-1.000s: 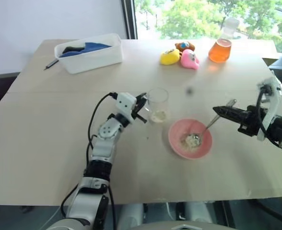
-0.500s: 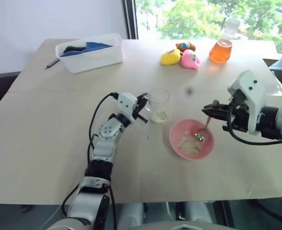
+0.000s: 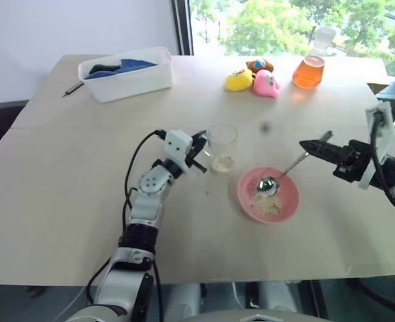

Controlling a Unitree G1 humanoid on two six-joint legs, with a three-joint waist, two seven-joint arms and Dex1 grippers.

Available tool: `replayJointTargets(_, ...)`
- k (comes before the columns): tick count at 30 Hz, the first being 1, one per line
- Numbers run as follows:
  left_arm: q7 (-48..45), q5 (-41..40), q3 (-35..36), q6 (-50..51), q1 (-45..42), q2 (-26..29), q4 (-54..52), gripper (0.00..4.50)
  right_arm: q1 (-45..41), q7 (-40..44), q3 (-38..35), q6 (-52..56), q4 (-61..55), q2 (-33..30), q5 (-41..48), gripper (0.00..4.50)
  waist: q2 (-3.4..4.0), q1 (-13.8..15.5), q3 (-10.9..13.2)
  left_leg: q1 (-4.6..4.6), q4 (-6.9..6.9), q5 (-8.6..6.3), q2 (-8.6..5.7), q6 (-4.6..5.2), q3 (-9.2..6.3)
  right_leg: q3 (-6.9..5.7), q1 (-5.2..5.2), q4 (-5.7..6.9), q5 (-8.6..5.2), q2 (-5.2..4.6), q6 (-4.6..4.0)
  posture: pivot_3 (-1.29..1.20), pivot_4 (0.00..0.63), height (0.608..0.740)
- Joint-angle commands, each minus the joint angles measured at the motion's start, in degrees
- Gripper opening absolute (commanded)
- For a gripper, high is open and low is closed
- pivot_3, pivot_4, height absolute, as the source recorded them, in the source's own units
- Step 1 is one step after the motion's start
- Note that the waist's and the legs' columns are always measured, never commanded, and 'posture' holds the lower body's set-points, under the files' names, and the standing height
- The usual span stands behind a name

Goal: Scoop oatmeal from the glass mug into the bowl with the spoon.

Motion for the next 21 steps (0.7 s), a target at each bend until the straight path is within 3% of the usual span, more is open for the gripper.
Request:
replayJointTargets(1, -0.1, -0.2, 0.0, -1.1, 0.2, 0.2, -0.1, 0.06, -3.3, -4.3, -5.5, -3.5, 1.8, 6.9, 2.4, 0.00, 0.02, -0.1, 0.0, 0.02, 0.00, 0.00, 0.01, 0.00, 0.00, 0.01, 0.00, 0.02, 0.00, 0.01, 0.00, 0.00, 0.150, 0.740)
replayJointTargets(6, -0.3, 0.4, -0.5, -1.4, 0.4, 0.5, 0.3, 0.06, -12.9, -13.7, -4.6, -5.7, 2.3, 16.3, 2.4, 0.00, 0.08, -0.1, 0.0, 0.05, 0.01, 0.00, 0.04, 0.00, 0.01, 0.04, -0.01, 0.05, 0.01, 0.04, 0.01, 0.00, 0.150, 0.740)
replayJointTargets(12, -0.2, 1.7, -1.6, -2.1, 1.0, 0.3, 0.0, 0.06, -23.3, -17.4, 3.5, -6.8, 6.9, 17.8, 0.4, 0.00, 0.08, -0.1, 0.0, 0.02, 0.01, 0.00, 0.02, 0.00, 0.03, 0.04, -0.01, 0.02, 0.01, 0.03, 0.01, 0.00, 0.150, 0.740)
replayJointTargets(21, 0.7, 2.0, -2.7, -2.1, 2.1, -0.2, -2.1, 0.06, -27.3, -14.1, 9.6, -3.3, 8.5, 17.6, -5.6, 0.00, 0.10, 0.0, 0.0, -0.02, 0.01, -0.03, -0.02, 0.06, 0.04, 0.02, -0.01, -0.01, 0.01, -0.03, 0.01, 0.00, 0.150, 0.740)
